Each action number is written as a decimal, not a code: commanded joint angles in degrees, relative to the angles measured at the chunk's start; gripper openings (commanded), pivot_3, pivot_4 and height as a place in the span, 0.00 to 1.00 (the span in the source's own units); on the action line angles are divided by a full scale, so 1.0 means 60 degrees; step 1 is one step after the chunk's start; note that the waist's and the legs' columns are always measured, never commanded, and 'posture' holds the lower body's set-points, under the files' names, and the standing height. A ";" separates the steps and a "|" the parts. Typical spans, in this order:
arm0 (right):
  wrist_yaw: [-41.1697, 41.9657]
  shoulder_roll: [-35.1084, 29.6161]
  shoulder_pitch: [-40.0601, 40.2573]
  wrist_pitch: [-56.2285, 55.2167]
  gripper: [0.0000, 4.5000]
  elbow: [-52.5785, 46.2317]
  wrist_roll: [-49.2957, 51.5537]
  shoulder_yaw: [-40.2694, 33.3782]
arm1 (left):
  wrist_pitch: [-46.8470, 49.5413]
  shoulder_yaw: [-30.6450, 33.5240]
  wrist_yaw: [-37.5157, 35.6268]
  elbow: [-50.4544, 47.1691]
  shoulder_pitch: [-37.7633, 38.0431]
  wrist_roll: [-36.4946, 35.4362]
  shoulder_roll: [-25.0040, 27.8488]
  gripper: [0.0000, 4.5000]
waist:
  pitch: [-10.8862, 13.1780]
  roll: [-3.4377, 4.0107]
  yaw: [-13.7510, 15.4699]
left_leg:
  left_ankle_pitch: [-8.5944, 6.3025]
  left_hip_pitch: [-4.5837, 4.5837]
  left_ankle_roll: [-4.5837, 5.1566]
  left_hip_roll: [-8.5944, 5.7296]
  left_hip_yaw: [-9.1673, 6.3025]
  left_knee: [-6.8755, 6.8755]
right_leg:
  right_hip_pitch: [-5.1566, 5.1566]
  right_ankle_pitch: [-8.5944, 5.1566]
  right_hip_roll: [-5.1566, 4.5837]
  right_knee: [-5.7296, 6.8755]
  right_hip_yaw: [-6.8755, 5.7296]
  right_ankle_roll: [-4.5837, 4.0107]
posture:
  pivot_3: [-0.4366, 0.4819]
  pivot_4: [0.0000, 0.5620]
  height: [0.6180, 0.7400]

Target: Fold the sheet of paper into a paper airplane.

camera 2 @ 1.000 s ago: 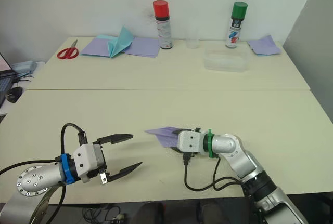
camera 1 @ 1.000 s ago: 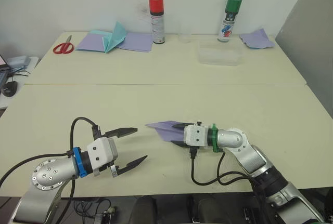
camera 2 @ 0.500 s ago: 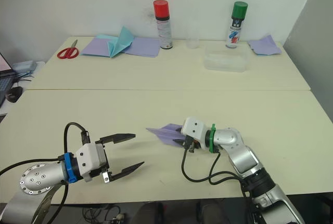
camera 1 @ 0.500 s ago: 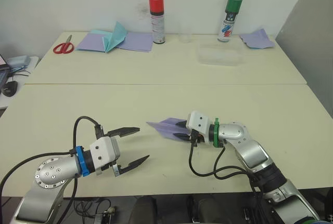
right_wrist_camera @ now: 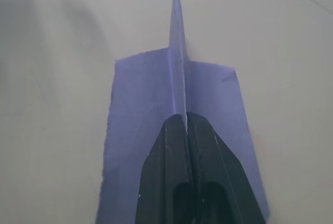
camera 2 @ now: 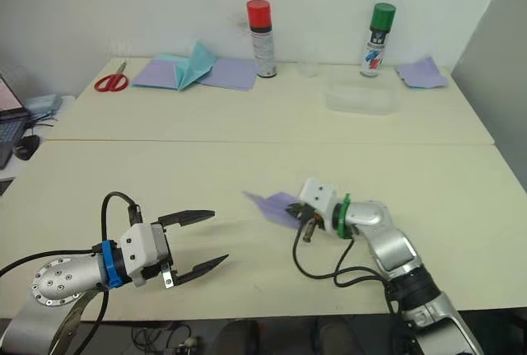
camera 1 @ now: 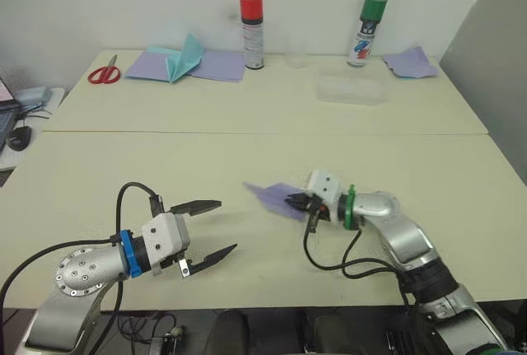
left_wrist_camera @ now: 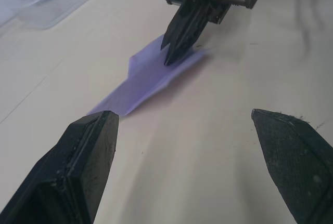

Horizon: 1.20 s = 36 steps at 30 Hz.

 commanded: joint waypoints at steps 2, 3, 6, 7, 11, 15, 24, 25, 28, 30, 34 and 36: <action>-0.1245 -0.0052 0.0286 0.2274 0.01 -0.2103 0.0868 -0.1654 | 0.2237 0.0377 0.0123 -0.1214 -0.0754 -0.1973 0.0520 1.00 | -0.0003 -0.0005 -0.0024 | 0.0000 0.0000 0.0000 0.0000 -0.0001 0.0003 | 0.0000 0.0002 0.0000 0.0000 0.0002 0.0003 | 0.48 0.27 1.00; -0.1836 0.0062 0.0366 0.2782 0.01 -0.2341 0.0766 -0.1968 | 0.2717 0.0367 0.0132 -0.1268 -0.1085 -0.2313 0.0666 1.00 | -0.0003 -0.0004 -0.0024 | 0.0000 -0.0001 0.0000 -0.0001 -0.0005 0.0005 | 0.0002 0.0002 0.0000 0.0001 0.0000 0.0004 | 0.48 0.27 1.00; -0.3577 0.0614 0.0584 0.3749 0.01 -0.2687 0.0310 -0.2559 | 0.3506 0.0141 -0.0043 -0.1097 -0.2064 -0.2572 0.1027 1.00 | -0.0004 -0.0005 -0.0036 | 0.0002 0.0009 -0.0003 0.0000 -0.0018 0.0023 | 0.0002 0.0002 0.0008 0.0032 -0.0004 0.0004 | 0.48 0.27 1.00; -0.4183 0.0874 0.0702 0.3967 0.01 -0.2766 0.0128 -0.2725 | 0.3655 0.0022 -0.0071 -0.1050 -0.2350 -0.2566 0.1069 1.00 | -0.0003 -0.0004 -0.0041 | 0.0002 0.0011 -0.0003 -0.0003 -0.0017 0.0027 | 0.0002 0.0001 0.0009 0.0043 -0.0001 0.0003 | 0.48 0.27 1.00; -0.5480 0.1439 0.1235 0.4273 0.01 -0.3202 -0.0304 -0.2827 | 0.3802 -0.0397 -0.0189 -0.1066 -0.2882 -0.2298 0.0994 1.00 | -0.0002 -0.0001 -0.0098 | 0.0001 0.0008 -0.0004 -0.0006 0.0002 0.0048 | -0.0006 0.0001 0.0012 0.0057 0.0014 0.0003 | 0.48 0.27 1.00; -0.6030 0.2044 0.1639 0.4400 0.01 -0.3185 -0.0148 -0.2737 | 0.3630 -0.0732 -0.0177 -0.0573 -0.3461 -0.1910 0.0711 1.00 | -0.0002 -0.0002 -0.0089 | 0.0001 0.0000 -0.0003 -0.0009 -0.0001 0.0051 | -0.0009 0.0000 0.0014 0.0056 0.0013 0.0004 | 0.48 0.27 1.00; -0.6712 0.2735 0.1208 0.3587 0.01 -0.2118 -0.0148 -0.2574 | 0.3363 -0.0952 -0.0404 -0.0047 -0.3674 -0.1317 0.0351 1.00 | -0.0001 0.0000 -0.0117 | 0.0001 -0.0002 -0.0002 -0.0006 -0.0001 0.0091 | -0.0007 0.0005 0.0030 0.0077 0.0018 0.0012 | 0.48 0.27 1.00; -0.6728 0.2788 0.1189 0.3557 0.01 -0.2070 -0.0105 -0.2557 | 0.3346 -0.0930 -0.0438 -0.0023 -0.3650 -0.1282 0.0343 1.00 | -0.0001 0.0000 -0.0117 | 0.0001 -0.0004 -0.0002 -0.0007 -0.0001 0.0092 | -0.0007 0.0005 0.0030 0.0076 0.0019 0.0012 | 0.48 0.27 1.00; -0.6701 0.2926 0.1172 0.3460 0.05 -0.2027 0.0014 -0.2503 | 0.3315 -0.0893 -0.0483 -0.0001 -0.3599 -0.1187 0.0341 1.00 | -0.0001 0.0000 -0.0119 | 0.0000 -0.0004 -0.0002 -0.0006 -0.0001 0.0090 | -0.0007 0.0005 0.0030 0.0073 0.0020 0.0012 | 0.48 0.27 1.00; -0.6666 0.2979 0.1175 0.3379 0.14 -0.1990 0.0107 -0.2510 | 0.3310 -0.0879 -0.0494 0.0041 -0.3603 -0.1115 0.0316 1.00 | -0.0001 0.0001 -0.0120 | 0.0000 -0.0004 -0.0002 -0.0004 -0.0002 0.0089 | -0.0007 0.0005 0.0030 0.0073 0.0019 0.0012 | 0.48 0.27 1.00; -0.6449 0.2678 0.1267 0.3025 0.47 -0.2182 0.0099 -0.2466 | 0.3292 -0.0797 -0.0504 0.0055 -0.3516 -0.1043 0.0303 1.00 | 0.0001 0.0003 -0.0120 | 0.0000 -0.0007 -0.0002 -0.0005 -0.0003 0.0090 | -0.0008 0.0005 0.0029 0.0072 0.0018 0.0011 | 0.48 0.27 1.00; -0.6232 0.2435 0.1325 0.2882 0.63 -0.2395 0.0109 -0.2359 | 0.3290 -0.0728 -0.0508 0.0042 -0.3420 -0.1035 0.0327 1.00 | 0.0001 0.0003 -0.0119 | 0.0000 -0.0008 -0.0002 -0.0007 0.0000 0.0089 | -0.0008 0.0005 0.0028 0.0069 0.0021 0.0012 | 0.48 0.27 1.00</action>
